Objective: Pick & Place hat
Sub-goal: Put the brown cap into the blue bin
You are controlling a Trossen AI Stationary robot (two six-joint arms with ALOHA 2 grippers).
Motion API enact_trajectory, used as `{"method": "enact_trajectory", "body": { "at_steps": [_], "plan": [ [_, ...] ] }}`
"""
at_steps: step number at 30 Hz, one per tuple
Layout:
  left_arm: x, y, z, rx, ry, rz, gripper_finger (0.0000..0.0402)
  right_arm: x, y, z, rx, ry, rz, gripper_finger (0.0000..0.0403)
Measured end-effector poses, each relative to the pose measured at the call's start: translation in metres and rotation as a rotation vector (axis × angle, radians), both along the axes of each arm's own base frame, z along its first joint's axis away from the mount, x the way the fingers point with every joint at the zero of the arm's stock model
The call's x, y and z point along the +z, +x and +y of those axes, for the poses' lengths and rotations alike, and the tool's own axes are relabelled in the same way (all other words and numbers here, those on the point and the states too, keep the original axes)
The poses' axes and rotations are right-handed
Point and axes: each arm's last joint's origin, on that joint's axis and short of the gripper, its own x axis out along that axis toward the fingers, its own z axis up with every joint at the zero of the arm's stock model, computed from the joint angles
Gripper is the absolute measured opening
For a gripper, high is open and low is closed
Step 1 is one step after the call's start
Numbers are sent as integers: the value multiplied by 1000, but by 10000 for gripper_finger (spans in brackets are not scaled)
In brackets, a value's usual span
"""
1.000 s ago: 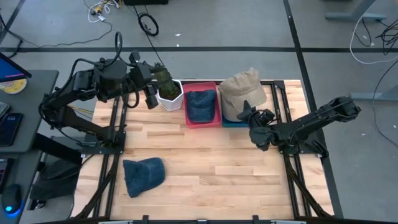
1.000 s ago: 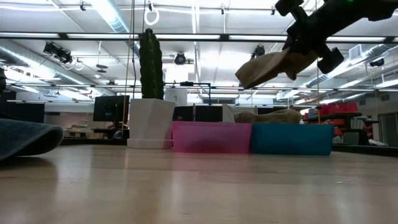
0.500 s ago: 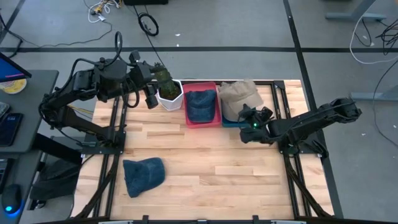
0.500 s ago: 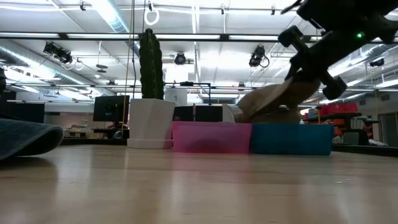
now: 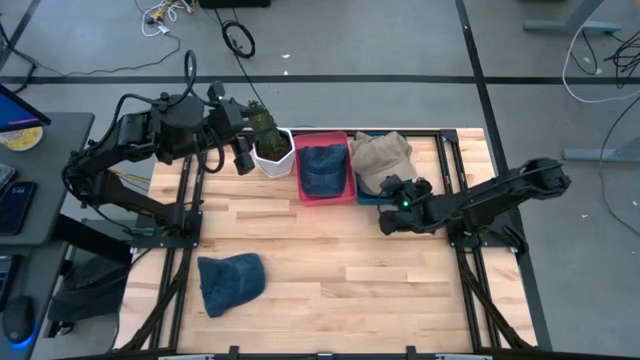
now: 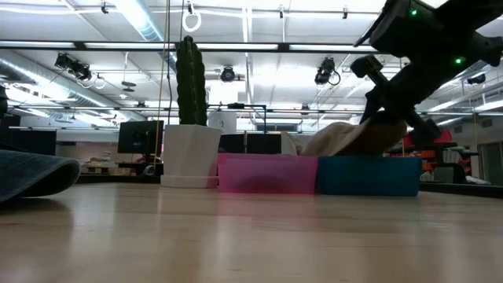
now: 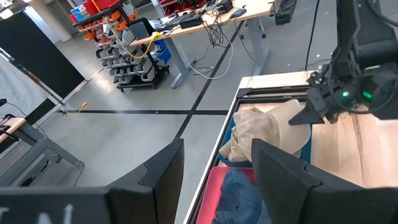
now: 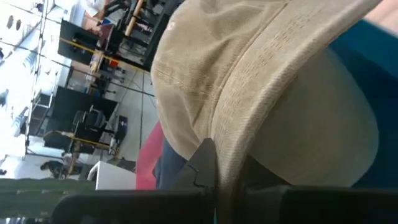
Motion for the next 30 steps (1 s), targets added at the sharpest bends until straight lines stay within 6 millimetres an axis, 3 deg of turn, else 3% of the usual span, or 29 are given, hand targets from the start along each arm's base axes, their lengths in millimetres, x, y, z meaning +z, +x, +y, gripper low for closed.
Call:
{"method": "enact_trajectory", "body": {
  "at_steps": [10, 22, 25, 30],
  "plan": [
    [0, 0, 0, 8, -46, -28, 190, -11, 19, -11, -74, 15, -122, 8],
    [0, 0, -1, 8, -62, -38, 190, -24, 23, -15, -70, 76, -89, 11],
    [0, 0, -1, 8, -62, -37, 190, -26, 23, -14, -50, 119, -71, 31],
    [0, 0, -1, 8, -62, -37, 190, -28, 23, -13, -24, 183, -55, 110]
  ]
}}
